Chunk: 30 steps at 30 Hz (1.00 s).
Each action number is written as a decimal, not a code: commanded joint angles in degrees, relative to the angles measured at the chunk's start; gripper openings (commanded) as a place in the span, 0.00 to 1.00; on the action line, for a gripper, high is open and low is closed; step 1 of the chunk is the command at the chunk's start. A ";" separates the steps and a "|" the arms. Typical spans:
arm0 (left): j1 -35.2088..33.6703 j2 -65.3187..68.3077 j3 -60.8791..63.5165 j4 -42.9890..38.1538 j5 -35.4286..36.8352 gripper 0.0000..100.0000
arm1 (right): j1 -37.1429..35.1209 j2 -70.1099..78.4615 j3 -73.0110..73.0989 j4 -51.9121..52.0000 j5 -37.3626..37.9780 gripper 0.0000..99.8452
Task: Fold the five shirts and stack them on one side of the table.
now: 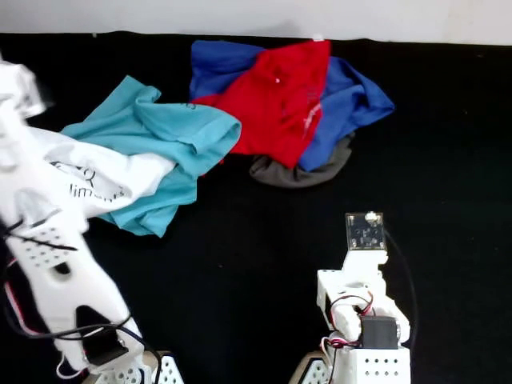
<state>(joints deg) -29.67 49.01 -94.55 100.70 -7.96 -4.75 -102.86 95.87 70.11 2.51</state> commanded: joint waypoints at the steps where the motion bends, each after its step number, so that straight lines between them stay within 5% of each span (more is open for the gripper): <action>1: 10.33 -3.65 -0.75 0.26 0.35 0.18 | -0.31 -0.22 6.99 0.22 -0.44 0.01; 6: 25.10 -0.40 3.38 -0.26 1.67 0.26 | -0.31 -0.22 6.99 0.22 -0.44 0.01; 9: 31.60 4.09 4.53 -1.23 10.46 0.37 | -0.31 -0.22 6.99 0.22 -0.44 0.01; 13: 36.70 12.00 4.35 -7.30 18.20 0.38 | -0.31 -0.22 6.99 0.22 -0.44 0.01; 21: 41.27 23.34 4.53 -18.64 18.64 0.38 | -0.31 -0.22 6.99 0.22 -0.44 0.01; 26: 38.55 28.44 4.35 -24.53 12.75 0.28 | -0.31 -0.22 6.99 0.22 -0.44 0.01; 30: 33.71 30.02 4.26 -25.05 7.74 0.02 | -0.31 -0.22 6.99 0.22 -0.44 0.01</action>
<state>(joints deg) 7.78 79.25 -89.71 77.05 2.42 -4.75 -102.86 95.87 70.11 2.51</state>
